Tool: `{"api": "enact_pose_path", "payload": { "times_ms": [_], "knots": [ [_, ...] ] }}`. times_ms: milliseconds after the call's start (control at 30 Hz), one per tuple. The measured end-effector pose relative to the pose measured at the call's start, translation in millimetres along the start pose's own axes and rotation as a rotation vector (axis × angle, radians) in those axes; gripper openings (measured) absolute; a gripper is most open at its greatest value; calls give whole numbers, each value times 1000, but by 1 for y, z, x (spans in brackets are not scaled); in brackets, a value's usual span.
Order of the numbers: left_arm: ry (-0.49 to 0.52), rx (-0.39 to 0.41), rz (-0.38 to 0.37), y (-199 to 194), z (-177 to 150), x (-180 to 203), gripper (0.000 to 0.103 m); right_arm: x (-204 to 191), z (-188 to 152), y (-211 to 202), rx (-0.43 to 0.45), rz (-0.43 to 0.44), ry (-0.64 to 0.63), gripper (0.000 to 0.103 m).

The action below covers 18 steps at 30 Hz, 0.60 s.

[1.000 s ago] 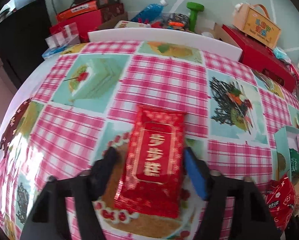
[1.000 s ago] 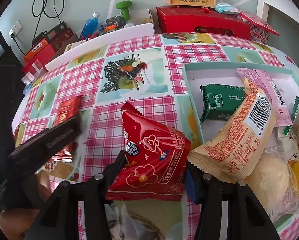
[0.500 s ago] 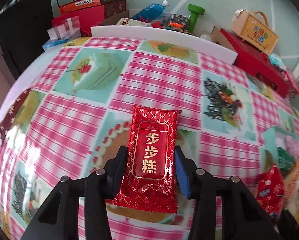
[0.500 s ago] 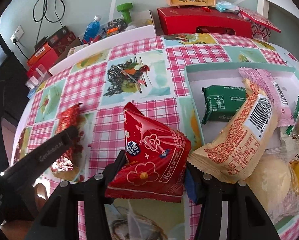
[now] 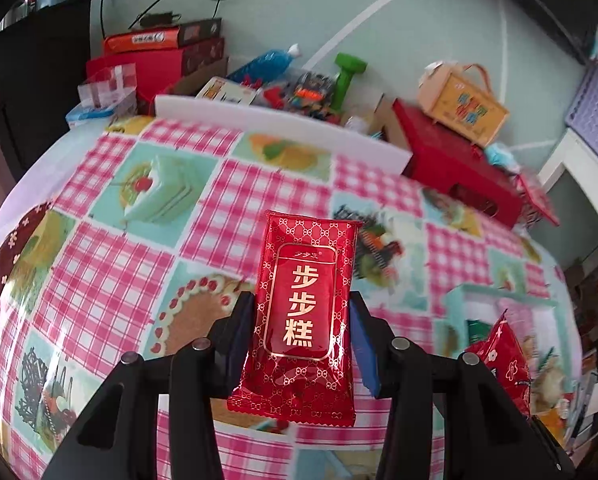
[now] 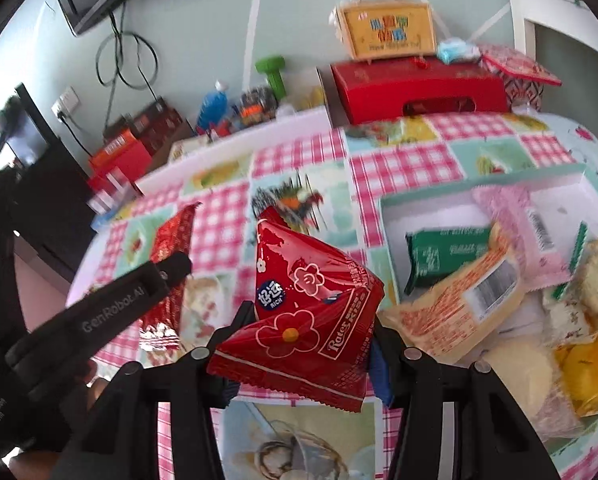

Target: Organize snacks

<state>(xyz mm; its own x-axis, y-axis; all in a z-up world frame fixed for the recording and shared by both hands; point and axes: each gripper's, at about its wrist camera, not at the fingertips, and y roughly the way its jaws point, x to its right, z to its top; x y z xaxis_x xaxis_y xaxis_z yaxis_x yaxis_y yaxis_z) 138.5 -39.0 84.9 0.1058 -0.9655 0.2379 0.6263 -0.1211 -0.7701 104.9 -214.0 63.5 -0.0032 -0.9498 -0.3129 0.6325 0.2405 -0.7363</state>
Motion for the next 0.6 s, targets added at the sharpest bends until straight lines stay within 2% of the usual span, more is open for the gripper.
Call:
{"api": "enact_pose_path", "payload": {
  "times_ms": [100, 200, 333, 467, 600],
  "knots": [
    [10, 25, -37, -11, 2, 8, 48, 5, 6, -18, 58, 8, 16, 53],
    [41, 51, -87, -23, 3, 23, 48, 22, 14, -37, 107, -23, 57, 53],
    [101, 63, -144, -29, 1, 52, 48, 62, 21, -62, 173, -150, 135, 53],
    [178, 51, -236, -32, -9, 92, 48, 104, 21, -80, 199, -262, 223, 53],
    [251, 17, -300, -29, -24, 128, 48, 139, 19, -88, 197, -312, 288, 53]
  ]
}}
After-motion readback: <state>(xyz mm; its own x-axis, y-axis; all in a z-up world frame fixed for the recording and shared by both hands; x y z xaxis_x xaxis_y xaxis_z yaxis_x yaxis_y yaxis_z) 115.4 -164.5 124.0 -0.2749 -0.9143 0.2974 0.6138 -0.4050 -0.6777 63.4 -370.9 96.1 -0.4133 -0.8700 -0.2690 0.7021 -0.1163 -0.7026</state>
